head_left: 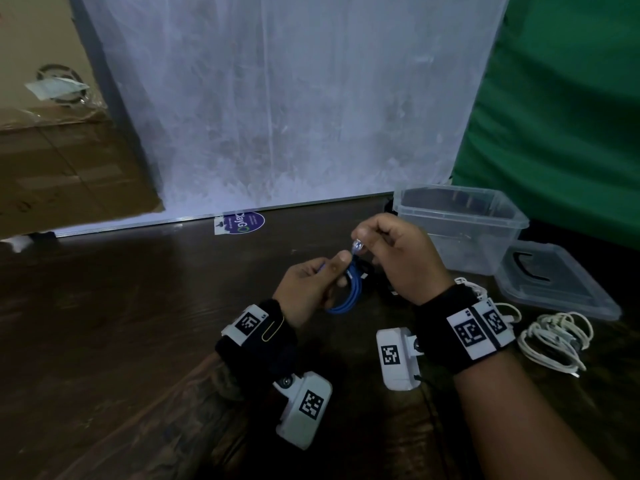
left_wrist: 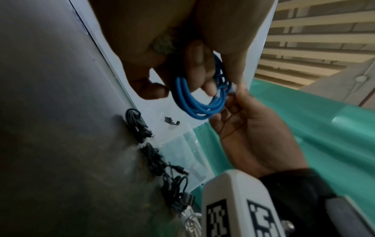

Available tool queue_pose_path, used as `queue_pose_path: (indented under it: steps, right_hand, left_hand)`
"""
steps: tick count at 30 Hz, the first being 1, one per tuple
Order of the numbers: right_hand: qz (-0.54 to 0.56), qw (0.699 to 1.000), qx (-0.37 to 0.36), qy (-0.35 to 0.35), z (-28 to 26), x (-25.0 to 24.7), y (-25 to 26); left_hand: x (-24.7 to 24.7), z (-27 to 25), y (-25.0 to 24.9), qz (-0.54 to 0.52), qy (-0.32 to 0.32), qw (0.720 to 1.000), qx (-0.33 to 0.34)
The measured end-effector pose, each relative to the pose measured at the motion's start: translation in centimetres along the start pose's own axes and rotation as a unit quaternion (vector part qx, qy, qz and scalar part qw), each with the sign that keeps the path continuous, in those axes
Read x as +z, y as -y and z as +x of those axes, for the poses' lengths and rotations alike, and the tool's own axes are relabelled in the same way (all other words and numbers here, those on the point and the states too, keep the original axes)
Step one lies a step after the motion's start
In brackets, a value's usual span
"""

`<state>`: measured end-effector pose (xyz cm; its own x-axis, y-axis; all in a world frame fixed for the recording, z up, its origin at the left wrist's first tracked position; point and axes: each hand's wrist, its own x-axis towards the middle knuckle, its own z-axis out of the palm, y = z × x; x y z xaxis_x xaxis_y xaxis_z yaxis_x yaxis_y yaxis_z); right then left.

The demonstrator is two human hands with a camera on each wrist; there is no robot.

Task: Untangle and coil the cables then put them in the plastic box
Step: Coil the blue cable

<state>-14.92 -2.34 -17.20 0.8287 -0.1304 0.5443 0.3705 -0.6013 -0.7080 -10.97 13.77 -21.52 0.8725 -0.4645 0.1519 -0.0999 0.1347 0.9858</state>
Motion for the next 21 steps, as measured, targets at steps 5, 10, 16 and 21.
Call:
queue_pose_path:
  steps: [5,10,16,21]
  right_hand:
    - [0.02,0.999,0.027,-0.026,0.2,-0.1,-0.6]
    - [0.075,0.993,0.085,-0.025,0.2,0.3,-0.9]
    - [0.091,0.989,0.098,0.06,0.9,-2.1,-0.7]
    - [0.062,0.992,0.109,0.01,4.4,-7.4,-0.5]
  left_hand:
    - [-0.1,0.1,-0.4,-0.102,0.044,0.993,-0.029]
    - [0.0,0.3,-1.4,-0.181,0.039,0.982,-0.026]
    - [0.7,3.5,-3.7,-0.145,0.032,0.989,0.018]
    - [3.7,9.0,-6.9,-0.011,0.041,0.999,0.025]
